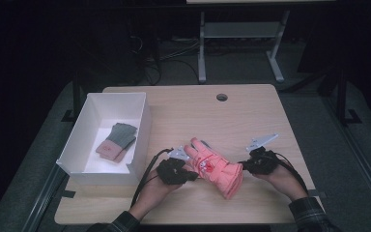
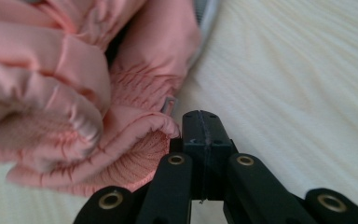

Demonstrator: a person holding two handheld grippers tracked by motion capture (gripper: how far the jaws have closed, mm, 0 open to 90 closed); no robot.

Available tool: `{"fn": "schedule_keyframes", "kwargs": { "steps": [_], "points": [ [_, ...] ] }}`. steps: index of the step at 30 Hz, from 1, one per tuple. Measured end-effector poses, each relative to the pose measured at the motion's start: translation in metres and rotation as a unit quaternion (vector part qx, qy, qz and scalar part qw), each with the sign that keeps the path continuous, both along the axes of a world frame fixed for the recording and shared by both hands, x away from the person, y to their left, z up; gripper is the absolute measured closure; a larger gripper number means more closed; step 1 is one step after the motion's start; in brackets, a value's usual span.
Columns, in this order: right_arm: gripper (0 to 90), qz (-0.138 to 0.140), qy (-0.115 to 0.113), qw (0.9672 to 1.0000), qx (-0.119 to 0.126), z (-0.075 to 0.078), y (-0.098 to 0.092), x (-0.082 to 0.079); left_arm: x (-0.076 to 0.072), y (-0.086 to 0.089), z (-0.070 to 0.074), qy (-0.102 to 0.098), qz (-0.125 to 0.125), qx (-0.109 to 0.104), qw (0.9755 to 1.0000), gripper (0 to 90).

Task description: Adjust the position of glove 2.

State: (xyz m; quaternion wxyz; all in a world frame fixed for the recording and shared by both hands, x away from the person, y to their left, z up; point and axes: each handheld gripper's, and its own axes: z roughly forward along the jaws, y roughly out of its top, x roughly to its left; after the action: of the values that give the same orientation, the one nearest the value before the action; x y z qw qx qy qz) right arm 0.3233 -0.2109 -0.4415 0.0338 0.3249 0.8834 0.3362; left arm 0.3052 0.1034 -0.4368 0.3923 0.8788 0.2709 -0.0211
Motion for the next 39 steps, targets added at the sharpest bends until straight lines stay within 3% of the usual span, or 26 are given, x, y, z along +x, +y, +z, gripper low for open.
{"fn": "schedule_keyframes", "kwargs": {
  "steps": [9,19,26,29,33,35,39],
  "points": [
    [90.0,0.036,0.013,0.9991,0.018,-0.003,0.017,-0.021,0.016,0.01,0.006,-0.015,0.035,0.002,0.9993,89.5],
    [90.0,0.088,0.013,0.9956,0.029,-0.004,0.052,-0.038,0.035,0.006,0.009,-0.029,0.045,0.004,0.9986,89.5],
    [90.0,0.079,0.009,0.9961,0.037,0.0,0.047,-0.037,0.035,0.008,0.016,-0.034,0.046,-0.006,0.9984,89.4],
    [90.0,0.051,-0.009,0.9969,0.059,0.015,0.036,-0.033,0.031,0.008,0.024,-0.036,0.041,-0.017,0.9984,89.4],
    [90.0,0.035,-0.03,0.9961,0.075,0.031,0.035,-0.026,0.027,0.01,0.027,-0.028,0.036,-0.028,0.9985,89.4],
    [90.0,0.028,-0.048,0.9944,0.09,0.048,0.041,-0.016,0.024,0.014,0.03,-0.024,0.034,-0.037,0.9984,89.4],
    [90.0,0.028,-0.068,0.9926,0.097,0.063,0.059,-0.002,0.022,0.014,0.031,-0.022,0.034,-0.044,0.9982,89.4]
  ]
}}
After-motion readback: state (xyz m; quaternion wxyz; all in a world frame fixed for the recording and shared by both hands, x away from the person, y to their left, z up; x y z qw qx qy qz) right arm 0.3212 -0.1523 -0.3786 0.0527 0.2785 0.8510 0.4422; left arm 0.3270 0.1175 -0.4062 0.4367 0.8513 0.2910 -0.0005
